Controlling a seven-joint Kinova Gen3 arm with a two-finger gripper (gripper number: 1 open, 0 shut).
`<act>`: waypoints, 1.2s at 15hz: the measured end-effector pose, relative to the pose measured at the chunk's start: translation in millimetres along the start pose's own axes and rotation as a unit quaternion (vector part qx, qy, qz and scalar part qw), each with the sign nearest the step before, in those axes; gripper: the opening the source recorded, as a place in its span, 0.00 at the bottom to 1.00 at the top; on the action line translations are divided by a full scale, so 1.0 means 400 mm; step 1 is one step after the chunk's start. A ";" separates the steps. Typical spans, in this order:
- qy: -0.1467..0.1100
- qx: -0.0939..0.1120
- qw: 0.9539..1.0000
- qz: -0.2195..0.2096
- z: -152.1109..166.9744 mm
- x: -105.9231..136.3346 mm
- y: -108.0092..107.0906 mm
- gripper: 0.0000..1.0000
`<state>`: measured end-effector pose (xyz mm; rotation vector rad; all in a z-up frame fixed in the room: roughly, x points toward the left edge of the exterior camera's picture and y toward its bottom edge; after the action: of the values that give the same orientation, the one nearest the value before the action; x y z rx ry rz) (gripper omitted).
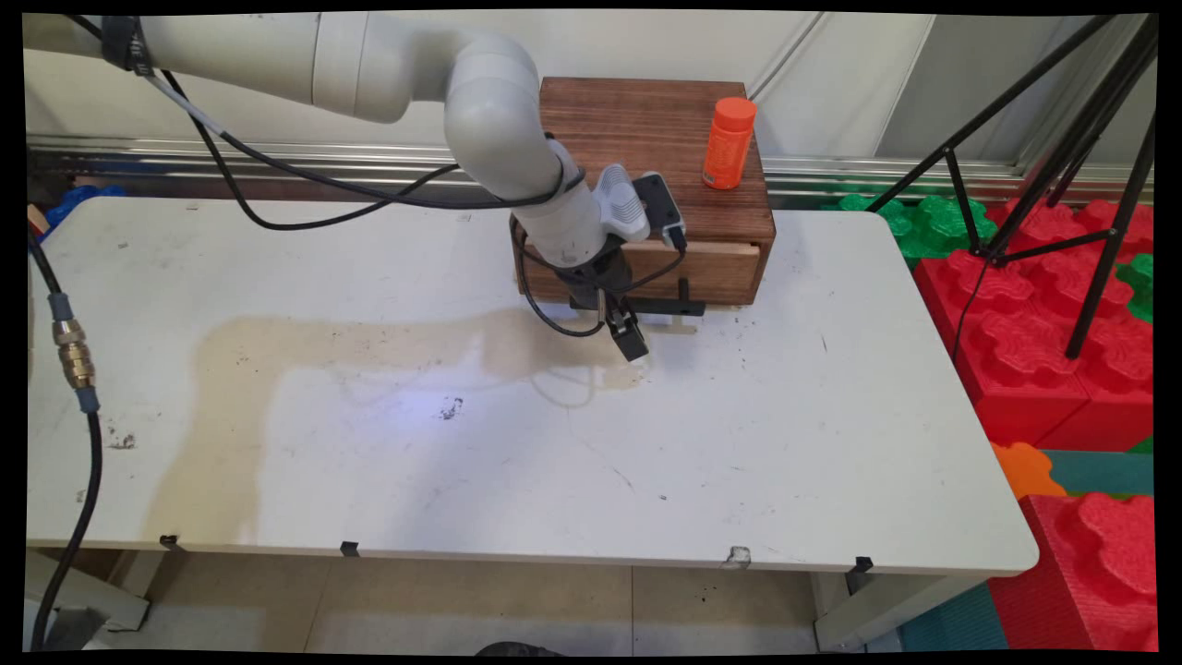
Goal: Open the drawer
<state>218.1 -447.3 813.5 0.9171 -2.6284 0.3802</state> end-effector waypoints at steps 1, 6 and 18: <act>0.000 -0.001 1.000 -0.001 -0.001 -0.002 0.006 1.00; -0.002 -0.007 1.000 -0.006 -0.009 -0.008 0.044 1.00; -0.010 -0.026 0.999 -0.020 -0.047 -0.018 0.147 1.00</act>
<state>190.0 -392.2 819.8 0.9594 -2.6203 0.2941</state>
